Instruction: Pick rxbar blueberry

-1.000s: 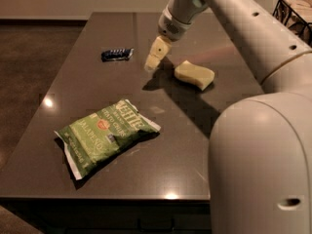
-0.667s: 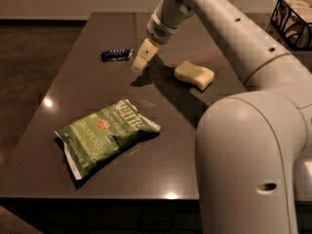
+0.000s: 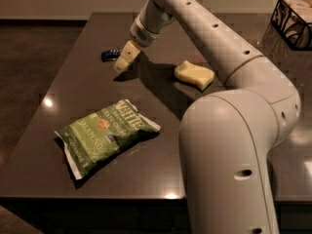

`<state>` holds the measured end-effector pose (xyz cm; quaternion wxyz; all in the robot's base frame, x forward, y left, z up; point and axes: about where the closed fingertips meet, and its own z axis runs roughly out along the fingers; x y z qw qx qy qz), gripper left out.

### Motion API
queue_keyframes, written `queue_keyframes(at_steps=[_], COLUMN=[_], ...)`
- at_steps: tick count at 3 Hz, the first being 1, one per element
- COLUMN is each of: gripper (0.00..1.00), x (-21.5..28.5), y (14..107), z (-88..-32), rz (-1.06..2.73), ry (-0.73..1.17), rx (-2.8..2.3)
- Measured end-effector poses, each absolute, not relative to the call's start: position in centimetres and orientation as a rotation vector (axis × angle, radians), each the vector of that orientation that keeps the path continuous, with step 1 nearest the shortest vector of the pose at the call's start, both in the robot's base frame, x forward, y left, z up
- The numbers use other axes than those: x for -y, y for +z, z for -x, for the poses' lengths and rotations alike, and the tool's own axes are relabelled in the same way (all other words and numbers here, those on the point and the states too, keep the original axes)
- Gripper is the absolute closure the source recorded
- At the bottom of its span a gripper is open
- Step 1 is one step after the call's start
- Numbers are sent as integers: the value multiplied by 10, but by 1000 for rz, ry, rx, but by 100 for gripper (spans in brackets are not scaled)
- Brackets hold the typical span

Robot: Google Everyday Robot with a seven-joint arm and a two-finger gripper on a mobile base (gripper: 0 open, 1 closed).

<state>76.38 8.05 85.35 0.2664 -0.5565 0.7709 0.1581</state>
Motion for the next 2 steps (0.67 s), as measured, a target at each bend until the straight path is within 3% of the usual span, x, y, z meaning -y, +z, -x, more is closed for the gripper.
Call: queue_keyframes(at_steps=[2], gripper=[0], x=[-110], y=[838], z=[-782], rz=[1509], ry=[422], rx=[-2082])
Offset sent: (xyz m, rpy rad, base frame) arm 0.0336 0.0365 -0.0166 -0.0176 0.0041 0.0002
